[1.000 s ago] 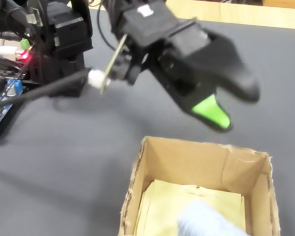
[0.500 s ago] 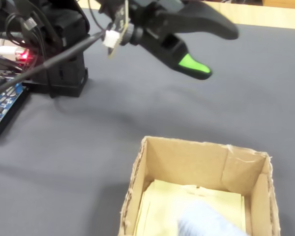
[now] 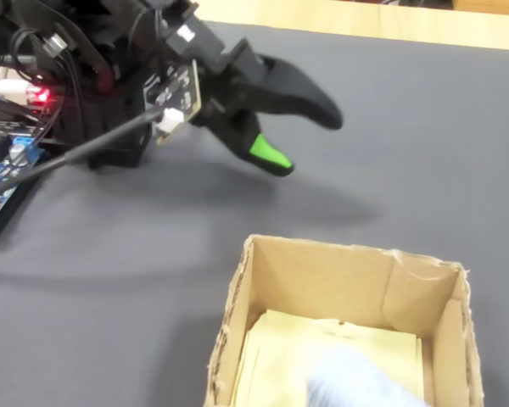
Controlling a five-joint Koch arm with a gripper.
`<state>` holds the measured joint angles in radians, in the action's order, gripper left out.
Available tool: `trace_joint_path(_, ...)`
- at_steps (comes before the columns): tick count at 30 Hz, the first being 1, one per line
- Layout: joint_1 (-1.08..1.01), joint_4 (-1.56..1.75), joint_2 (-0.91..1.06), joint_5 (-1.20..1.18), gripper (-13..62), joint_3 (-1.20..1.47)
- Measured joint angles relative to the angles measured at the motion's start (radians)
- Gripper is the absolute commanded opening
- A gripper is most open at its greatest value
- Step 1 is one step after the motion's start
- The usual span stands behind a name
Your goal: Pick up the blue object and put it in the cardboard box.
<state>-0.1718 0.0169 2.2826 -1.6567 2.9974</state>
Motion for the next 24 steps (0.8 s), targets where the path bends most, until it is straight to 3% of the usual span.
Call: trace_joint_path(24,0.034,0.057,0.0,0.0,34.6,0.081)
